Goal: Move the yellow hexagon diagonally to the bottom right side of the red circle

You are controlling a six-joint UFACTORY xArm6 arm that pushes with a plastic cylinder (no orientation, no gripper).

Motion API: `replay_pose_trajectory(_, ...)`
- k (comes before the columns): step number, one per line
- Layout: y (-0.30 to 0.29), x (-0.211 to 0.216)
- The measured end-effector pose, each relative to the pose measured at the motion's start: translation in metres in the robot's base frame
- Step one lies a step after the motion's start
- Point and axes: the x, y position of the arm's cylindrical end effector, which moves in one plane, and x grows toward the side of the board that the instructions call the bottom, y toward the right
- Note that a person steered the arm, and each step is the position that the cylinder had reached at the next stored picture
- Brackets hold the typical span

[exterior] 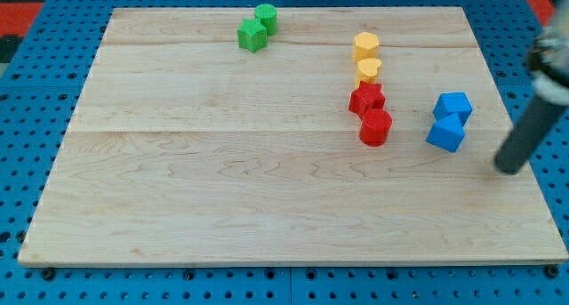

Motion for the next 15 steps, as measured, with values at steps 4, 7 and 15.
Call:
replay_pose_trajectory(4,0.007,-0.227)
replay_pose_trajectory(7,-0.162,-0.208)
replay_pose_trajectory(15,-0.295,-0.056)
